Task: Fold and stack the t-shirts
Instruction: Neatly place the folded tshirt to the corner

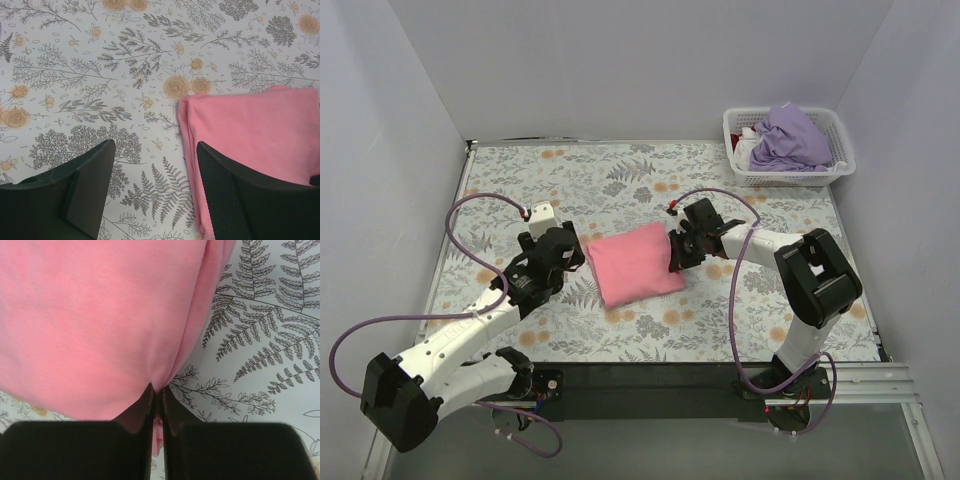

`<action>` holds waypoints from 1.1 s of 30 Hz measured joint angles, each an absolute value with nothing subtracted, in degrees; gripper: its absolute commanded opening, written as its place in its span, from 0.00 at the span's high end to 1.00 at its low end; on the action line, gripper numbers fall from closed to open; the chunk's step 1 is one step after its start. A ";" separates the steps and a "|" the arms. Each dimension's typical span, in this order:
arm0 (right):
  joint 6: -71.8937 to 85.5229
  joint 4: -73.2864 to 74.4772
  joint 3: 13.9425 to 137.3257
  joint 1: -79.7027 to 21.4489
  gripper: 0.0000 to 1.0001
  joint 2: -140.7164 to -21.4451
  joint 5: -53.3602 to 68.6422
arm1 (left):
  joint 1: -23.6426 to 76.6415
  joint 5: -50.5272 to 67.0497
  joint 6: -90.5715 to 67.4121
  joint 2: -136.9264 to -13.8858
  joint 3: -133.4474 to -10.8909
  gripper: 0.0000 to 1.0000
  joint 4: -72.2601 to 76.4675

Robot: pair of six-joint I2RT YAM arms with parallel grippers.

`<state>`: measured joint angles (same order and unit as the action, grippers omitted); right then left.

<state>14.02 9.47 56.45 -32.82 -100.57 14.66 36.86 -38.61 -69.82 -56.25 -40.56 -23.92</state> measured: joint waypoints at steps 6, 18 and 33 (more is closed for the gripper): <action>11.79 12.21 57.32 -31.94 0.99 -100.20 11.07 | 36.42 -38.63 -69.80 -54.68 -40.16 0.36 -23.99; 2.20 20.25 57.69 -13.82 0.99 -96.07 -9.85 | 35.90 -38.63 -69.84 -52.07 -39.88 0.36 -24.03; -5.96 18.24 63.22 4.51 0.99 -97.08 -21.17 | 35.73 -38.85 -69.84 -48.88 -39.59 0.36 -24.10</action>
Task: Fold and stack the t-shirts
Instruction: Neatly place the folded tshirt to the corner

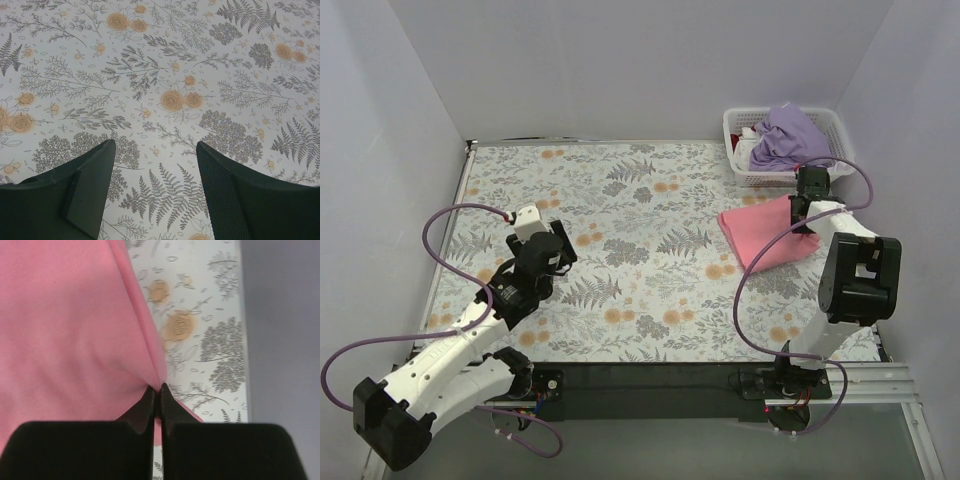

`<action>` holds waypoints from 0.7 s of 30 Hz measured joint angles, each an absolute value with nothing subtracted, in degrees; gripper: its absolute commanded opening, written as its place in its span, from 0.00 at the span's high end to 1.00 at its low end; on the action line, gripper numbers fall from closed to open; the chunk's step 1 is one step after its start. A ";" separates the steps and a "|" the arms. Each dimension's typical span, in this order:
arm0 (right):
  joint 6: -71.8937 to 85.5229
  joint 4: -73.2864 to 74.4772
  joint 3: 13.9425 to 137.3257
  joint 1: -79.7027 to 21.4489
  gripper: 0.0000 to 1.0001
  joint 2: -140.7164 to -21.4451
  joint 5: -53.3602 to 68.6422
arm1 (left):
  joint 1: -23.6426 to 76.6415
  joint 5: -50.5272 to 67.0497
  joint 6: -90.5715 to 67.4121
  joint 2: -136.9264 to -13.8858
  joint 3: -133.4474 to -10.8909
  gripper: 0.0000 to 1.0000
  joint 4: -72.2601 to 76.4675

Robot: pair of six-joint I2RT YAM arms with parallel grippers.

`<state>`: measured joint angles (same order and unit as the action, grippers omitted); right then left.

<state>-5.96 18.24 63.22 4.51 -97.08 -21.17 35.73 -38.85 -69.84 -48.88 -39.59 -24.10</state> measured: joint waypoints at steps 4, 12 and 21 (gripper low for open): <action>-6.55 17.34 65.10 9.39 0.99 -98.94 -22.31 | 35.68 -38.94 -69.82 -49.36 -38.89 0.36 -24.01; -7.46 16.08 67.85 13.10 0.57 -102.04 -23.99 | 35.31 -38.94 -69.82 -50.72 -38.83 0.36 -23.97; -5.67 16.86 67.96 6.37 0.39 -95.04 -17.10 | 35.09 -38.72 -69.82 -50.78 -38.83 0.36 -23.97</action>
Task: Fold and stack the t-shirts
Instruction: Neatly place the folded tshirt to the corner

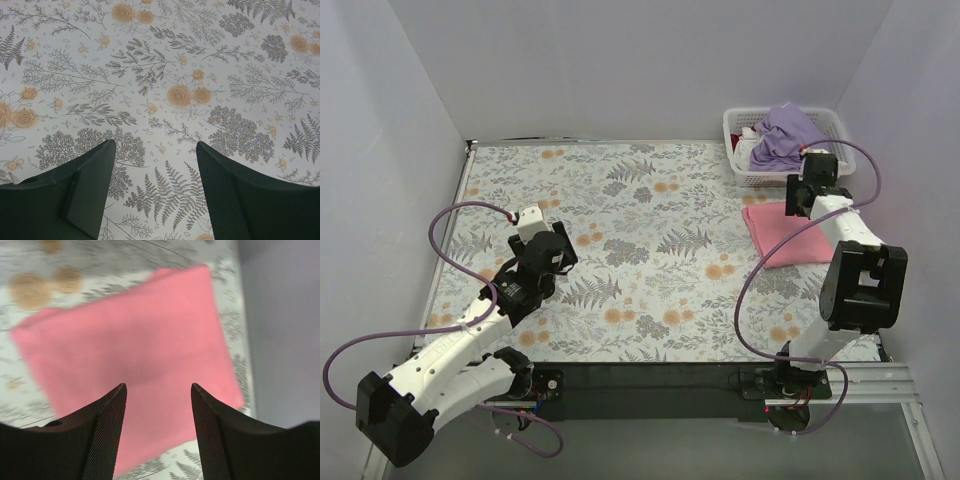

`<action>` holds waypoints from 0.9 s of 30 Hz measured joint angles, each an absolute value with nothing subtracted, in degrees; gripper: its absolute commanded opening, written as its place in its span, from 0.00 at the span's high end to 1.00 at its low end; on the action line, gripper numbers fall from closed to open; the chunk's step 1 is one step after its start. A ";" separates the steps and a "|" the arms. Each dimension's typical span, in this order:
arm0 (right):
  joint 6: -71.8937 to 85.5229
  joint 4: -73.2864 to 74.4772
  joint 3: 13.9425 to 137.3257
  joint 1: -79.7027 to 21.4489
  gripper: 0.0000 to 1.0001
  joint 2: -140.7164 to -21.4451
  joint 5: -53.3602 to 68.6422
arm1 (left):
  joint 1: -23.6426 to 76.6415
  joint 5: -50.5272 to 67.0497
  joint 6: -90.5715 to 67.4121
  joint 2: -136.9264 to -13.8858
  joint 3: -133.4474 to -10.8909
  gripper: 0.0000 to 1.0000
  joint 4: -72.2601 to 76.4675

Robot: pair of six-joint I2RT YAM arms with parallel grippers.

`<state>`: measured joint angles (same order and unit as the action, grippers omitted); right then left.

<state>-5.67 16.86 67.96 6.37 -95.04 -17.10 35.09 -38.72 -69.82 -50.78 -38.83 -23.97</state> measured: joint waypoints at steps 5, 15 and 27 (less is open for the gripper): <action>-4.38 16.60 65.73 -1.69 0.40 -92.40 -11.77 | 34.98 -38.46 -69.84 -50.22 -38.83 0.36 -23.97; -3.66 19.00 59.66 -7.79 0.44 -95.92 -10.87 | 34.98 -37.71 -69.84 -49.30 -38.83 0.36 -23.97; -4.86 18.00 59.75 -11.44 0.84 -101.41 -21.96 | 34.98 -37.19 -69.84 -49.30 -38.81 0.36 -23.97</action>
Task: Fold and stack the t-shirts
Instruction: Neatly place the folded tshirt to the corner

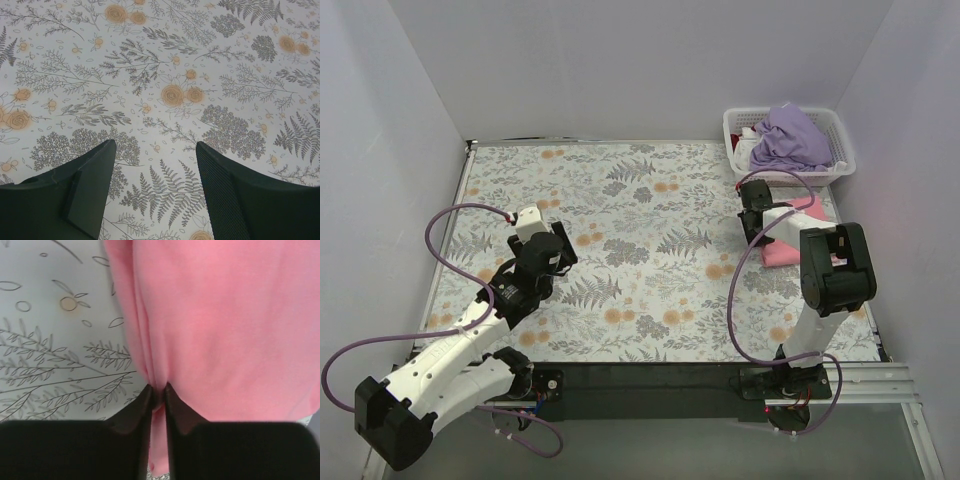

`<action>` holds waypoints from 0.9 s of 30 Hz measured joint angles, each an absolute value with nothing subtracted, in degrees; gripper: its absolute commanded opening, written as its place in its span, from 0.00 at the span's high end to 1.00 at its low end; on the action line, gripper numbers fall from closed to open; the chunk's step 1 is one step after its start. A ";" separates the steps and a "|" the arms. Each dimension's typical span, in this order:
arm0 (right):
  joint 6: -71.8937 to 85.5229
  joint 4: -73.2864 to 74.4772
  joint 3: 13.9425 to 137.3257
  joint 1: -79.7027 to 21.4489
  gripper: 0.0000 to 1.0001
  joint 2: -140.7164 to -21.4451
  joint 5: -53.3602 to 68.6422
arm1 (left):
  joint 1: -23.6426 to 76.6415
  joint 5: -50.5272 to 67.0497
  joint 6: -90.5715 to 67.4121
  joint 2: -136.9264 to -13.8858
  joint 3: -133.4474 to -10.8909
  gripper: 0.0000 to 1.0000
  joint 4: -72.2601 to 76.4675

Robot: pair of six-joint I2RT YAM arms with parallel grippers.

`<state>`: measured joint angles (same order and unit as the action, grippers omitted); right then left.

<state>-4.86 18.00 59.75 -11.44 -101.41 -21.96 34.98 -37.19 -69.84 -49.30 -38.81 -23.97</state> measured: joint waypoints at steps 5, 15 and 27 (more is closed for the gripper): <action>-6.81 16.78 60.99 -11.62 0.99 -104.16 -28.84 | 34.98 -37.21 -69.82 -49.54 -38.74 0.36 -23.94; -13.76 14.41 67.46 -11.60 0.99 -112.05 -38.28 | 34.98 -37.34 -69.82 -51.68 -38.13 0.36 -23.94; -16.88 10.79 66.92 -11.60 0.97 -113.45 -41.85 | 34.98 -37.30 -69.82 -52.97 -38.11 0.36 -23.94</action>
